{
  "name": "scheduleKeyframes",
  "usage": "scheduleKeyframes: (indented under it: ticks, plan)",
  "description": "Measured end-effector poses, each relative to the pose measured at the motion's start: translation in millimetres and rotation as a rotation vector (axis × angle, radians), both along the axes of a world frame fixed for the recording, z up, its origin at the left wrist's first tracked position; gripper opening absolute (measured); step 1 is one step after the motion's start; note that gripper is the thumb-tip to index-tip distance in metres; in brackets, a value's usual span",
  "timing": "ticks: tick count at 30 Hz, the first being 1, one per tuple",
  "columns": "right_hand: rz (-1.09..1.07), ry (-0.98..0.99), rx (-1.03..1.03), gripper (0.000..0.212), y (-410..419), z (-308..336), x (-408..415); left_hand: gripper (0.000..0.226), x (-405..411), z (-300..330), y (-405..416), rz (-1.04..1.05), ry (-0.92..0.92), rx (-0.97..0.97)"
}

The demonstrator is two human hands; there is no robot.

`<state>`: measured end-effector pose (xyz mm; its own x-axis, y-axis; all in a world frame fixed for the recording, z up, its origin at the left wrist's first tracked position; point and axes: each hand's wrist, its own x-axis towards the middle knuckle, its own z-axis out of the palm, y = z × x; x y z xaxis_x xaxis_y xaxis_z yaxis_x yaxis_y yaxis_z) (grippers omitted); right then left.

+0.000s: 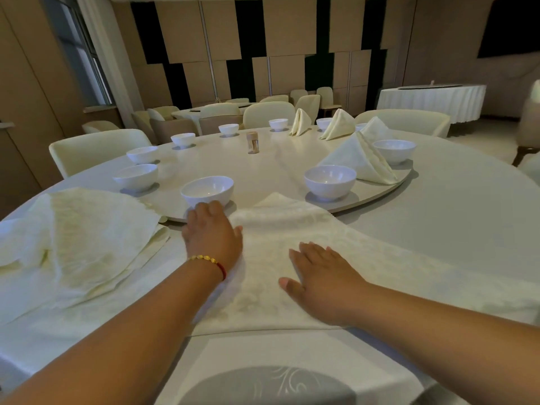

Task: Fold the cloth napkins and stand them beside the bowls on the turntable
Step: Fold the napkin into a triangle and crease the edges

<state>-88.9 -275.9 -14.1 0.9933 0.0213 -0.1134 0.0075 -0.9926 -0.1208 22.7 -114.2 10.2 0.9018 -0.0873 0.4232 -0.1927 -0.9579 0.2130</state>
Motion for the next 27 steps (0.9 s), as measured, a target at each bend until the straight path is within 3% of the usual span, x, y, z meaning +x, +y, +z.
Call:
scheduleKeyframes:
  ticks: [2,4,7,15,27]
  plan:
    - [0.004,-0.015,-0.012,0.071,-0.1,-2.4,2.2,0.044,-32.4,0.9,-5.1,-0.205,0.088,0.004]
    - [0.003,-0.025,-0.018,0.071,-0.6,-5.2,2.5,0.044,-65.4,-8.3,-5.3,-0.354,0.307,0.046]
    - [-0.009,-0.025,-0.021,0.069,0.0,-4.5,0.4,0.061,-93.3,-26.0,0.3,-0.432,0.440,0.327]
    - [-0.046,0.006,0.021,0.061,20.4,-2.5,-10.7,0.059,-94.3,-29.1,0.5,-0.415,0.440,0.389]
    - [-0.258,0.027,-0.111,0.063,-79.6,-7.4,-64.7,0.057,-83.3,-26.8,90.1,-0.355,0.440,0.349]
